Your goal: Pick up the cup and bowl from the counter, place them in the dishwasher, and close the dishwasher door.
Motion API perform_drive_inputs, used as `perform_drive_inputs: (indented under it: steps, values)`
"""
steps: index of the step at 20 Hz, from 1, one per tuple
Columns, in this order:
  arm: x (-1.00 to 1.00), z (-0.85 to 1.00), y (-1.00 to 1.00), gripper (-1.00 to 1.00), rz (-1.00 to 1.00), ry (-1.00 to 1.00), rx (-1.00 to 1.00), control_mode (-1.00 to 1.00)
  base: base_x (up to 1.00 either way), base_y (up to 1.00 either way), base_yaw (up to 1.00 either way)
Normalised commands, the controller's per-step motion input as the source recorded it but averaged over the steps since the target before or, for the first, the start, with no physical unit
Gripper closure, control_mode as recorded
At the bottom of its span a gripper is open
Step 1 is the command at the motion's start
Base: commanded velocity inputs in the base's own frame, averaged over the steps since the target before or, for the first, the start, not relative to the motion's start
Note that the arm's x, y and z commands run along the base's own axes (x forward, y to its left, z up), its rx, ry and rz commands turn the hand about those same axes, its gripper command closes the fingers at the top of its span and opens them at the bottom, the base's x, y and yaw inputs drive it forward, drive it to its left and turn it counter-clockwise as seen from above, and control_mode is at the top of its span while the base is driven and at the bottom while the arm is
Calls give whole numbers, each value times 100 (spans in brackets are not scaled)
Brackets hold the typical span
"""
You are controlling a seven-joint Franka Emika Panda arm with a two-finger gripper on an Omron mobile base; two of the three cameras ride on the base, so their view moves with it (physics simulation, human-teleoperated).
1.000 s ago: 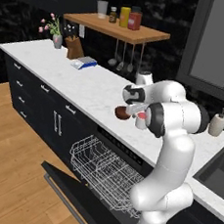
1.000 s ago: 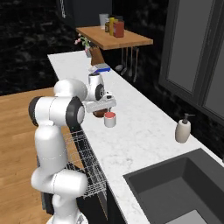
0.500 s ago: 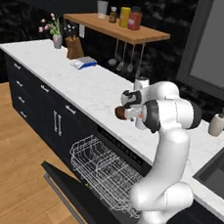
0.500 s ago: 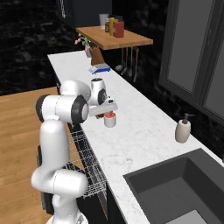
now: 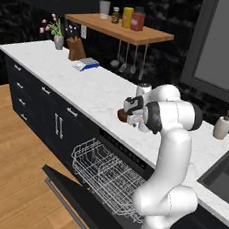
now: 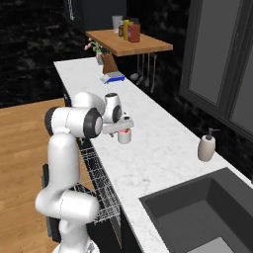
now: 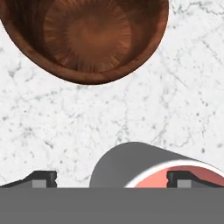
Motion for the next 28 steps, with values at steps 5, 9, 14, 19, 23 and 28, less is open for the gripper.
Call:
perform_drive_inputs:
  steps: [5,9,14,19,23,28]
  values:
    - [0,-19,0,100,0,-1,0,-100,0,0,0]
    - [-13,-4,0,100,0,-5,0,-100,0,0,0]
    - [-20,-3,0,100,0,-2,0,-100,0,0,0]
    - [-66,1,15,100,0,-11,0,-100,0,0,0]
    - [-100,7,47,100,0,-17,0,-100,0,0,0]
    - [-87,6,90,100,0,-2,0,-100,0,0,0]
